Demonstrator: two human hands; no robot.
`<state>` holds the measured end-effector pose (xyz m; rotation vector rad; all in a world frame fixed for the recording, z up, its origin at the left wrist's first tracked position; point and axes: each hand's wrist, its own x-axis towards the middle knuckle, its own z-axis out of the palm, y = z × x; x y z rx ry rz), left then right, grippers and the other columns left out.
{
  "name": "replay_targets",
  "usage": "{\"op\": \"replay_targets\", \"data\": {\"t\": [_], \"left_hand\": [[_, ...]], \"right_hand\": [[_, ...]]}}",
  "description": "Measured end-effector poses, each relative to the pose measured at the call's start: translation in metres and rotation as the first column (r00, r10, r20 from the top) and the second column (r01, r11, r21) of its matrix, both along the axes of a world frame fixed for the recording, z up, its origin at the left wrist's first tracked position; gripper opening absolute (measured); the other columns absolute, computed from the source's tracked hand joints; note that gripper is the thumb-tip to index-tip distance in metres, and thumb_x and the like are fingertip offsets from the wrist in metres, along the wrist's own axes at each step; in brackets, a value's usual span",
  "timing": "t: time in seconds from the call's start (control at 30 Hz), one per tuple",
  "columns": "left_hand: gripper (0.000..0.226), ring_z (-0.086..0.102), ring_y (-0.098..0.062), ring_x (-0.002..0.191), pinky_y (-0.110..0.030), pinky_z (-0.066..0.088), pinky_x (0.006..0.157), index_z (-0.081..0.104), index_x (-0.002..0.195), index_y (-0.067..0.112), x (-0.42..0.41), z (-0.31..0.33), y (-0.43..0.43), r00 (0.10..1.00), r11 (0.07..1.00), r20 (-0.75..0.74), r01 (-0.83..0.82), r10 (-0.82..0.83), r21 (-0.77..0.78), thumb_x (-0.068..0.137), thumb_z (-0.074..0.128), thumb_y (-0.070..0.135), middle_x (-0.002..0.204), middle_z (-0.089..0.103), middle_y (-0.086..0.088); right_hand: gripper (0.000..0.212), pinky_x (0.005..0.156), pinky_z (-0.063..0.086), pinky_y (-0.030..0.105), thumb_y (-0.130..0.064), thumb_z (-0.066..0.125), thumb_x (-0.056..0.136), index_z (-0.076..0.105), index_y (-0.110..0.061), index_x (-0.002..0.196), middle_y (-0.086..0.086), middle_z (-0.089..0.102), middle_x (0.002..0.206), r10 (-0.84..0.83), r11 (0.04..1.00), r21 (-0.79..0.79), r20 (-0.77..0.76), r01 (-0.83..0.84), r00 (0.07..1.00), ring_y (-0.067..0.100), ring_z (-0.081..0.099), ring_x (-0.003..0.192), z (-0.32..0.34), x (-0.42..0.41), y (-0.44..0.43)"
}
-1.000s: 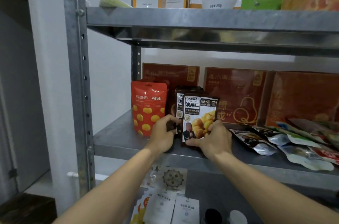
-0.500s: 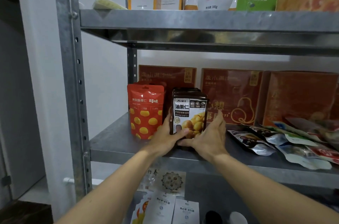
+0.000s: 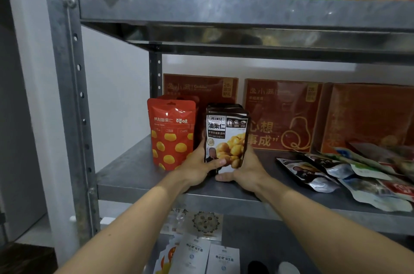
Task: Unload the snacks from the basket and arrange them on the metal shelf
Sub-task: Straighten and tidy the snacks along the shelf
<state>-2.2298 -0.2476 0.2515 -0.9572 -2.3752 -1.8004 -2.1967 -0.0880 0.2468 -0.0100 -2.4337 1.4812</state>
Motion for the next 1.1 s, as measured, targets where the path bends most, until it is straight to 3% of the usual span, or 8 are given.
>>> {"op": "replay_targets", "data": {"t": [0.17,0.43,0.6,0.73,0.87,0.97,1.03,1.1], "left_hand": [[0.061,0.052,0.01,0.112,-0.007,0.043,0.09,0.037,0.143,0.029,-0.004,-0.001,0.002,1.0,1.0,-0.001,-0.012,0.012,0.006,0.092,0.065,0.011,0.124,0.059,0.02],[0.066,0.053,0.003,0.118,-0.022,0.042,0.104,0.034,0.145,0.033,-0.008,-0.005,0.003,0.999,0.999,-0.024,-0.034,0.034,0.011,0.09,0.067,0.016,0.126,0.058,0.024],[0.074,0.051,0.0,0.123,-0.022,0.04,0.106,0.029,0.149,0.032,-0.004,-0.006,0.001,0.998,0.998,-0.037,-0.059,0.059,0.007,0.088,0.07,0.019,0.133,0.057,0.019],[0.075,0.051,-0.003,0.124,-0.026,0.039,0.108,0.031,0.148,0.029,0.008,-0.004,0.0,0.99,0.991,-0.07,-0.125,0.122,-0.05,0.085,0.073,0.023,0.134,0.056,0.015],[0.074,0.054,-0.009,0.123,-0.036,0.041,0.108,0.038,0.144,0.021,0.033,-0.001,-0.005,0.97,0.962,-0.075,-0.241,0.233,-0.131,0.082,0.075,0.037,0.134,0.058,0.008],[0.056,0.058,-0.019,0.115,-0.036,0.047,0.099,0.051,0.135,0.016,0.06,0.006,-0.008,0.896,0.859,-0.16,-0.443,0.415,-0.257,0.086,0.07,0.037,0.128,0.063,0.0],[0.041,0.06,-0.023,0.106,-0.035,0.049,0.088,0.058,0.127,0.017,0.082,0.012,-0.01,0.811,0.724,-0.31,-0.584,0.497,-0.366,0.092,0.063,0.036,0.12,0.065,-0.003],[0.036,0.059,-0.023,0.101,-0.035,0.049,0.081,0.06,0.124,0.02,0.107,0.018,-0.009,0.76,0.617,-0.457,-0.646,0.463,-0.449,0.094,0.056,0.041,0.117,0.063,-0.003]], "right_hand": [[0.114,0.097,0.052,0.037,-0.022,0.097,0.039,0.035,-0.027,0.136,-0.006,0.062,0.115,0.008,1.0,-0.018,0.002,-0.008,1.0,0.013,0.06,0.11,-0.003,-0.006,0.003],[0.124,0.099,0.051,0.04,-0.032,0.095,0.031,0.035,-0.029,0.139,-0.01,0.062,0.119,0.014,1.0,-0.026,-0.016,-0.015,1.0,0.013,0.059,0.112,-0.005,-0.006,0.004],[0.127,0.105,0.046,0.037,-0.023,0.099,0.04,0.027,-0.026,0.146,-0.009,0.058,0.126,0.001,1.0,0.013,-0.012,0.0,1.0,0.014,0.055,0.12,0.001,0.007,0.002],[0.111,0.097,0.041,0.024,-0.019,0.096,0.054,0.03,-0.028,0.142,-0.013,0.058,0.118,-0.014,0.998,0.068,-0.003,0.014,1.0,0.011,0.054,0.116,0.008,0.028,0.002],[0.08,0.092,0.038,0.021,-0.026,0.088,0.069,0.044,-0.024,0.135,-0.008,0.06,0.12,-0.035,0.985,0.171,0.015,0.032,0.999,0.015,0.055,0.12,0.015,0.057,0.008],[0.057,0.094,0.048,0.032,-0.037,0.076,0.08,0.049,-0.024,0.129,0.002,0.061,0.125,-0.12,0.893,0.433,-0.029,0.121,0.992,0.027,0.058,0.116,0.023,0.085,0.014],[0.047,0.088,0.051,0.039,-0.045,0.064,0.089,0.05,-0.021,0.127,0.008,0.062,0.121,-0.16,0.753,0.636,-0.068,0.166,0.985,0.032,0.059,0.111,0.031,0.106,0.019],[0.044,0.086,0.047,0.039,-0.046,0.055,0.094,0.05,-0.018,0.128,0.012,0.062,0.121,-0.14,0.62,0.766,-0.104,0.169,0.985,0.035,0.058,0.111,0.035,0.121,0.026]]}}
